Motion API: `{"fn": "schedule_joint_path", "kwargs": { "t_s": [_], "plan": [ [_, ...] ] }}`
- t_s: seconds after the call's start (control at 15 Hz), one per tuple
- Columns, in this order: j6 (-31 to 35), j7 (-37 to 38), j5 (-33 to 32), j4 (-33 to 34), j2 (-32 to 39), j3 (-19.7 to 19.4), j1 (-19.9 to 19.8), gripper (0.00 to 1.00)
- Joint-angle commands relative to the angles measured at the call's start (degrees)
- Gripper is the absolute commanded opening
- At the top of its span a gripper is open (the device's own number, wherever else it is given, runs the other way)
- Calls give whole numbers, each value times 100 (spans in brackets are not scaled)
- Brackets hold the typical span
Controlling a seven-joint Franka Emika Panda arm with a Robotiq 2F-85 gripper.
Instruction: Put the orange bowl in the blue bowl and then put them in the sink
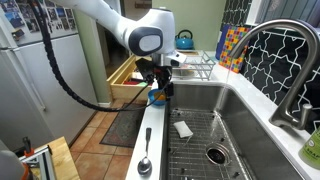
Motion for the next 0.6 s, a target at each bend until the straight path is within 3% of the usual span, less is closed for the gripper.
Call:
{"fn": "schedule_joint_path", "kwargs": {
  "t_s": [0.0,0.2,0.27,0.47,0.53],
  "plan": [
    [-44,-9,75,-216,-50,-59,-65,100],
    [-19,5,110,-310,-13,-66,-84,100],
    [-27,-33,159,-332,-1,-68,-86,83],
    [34,-57,291,-356,42,-69,-85,59],
    [70,-58,343,-362,50,-66,-83,89]
  ]
}}
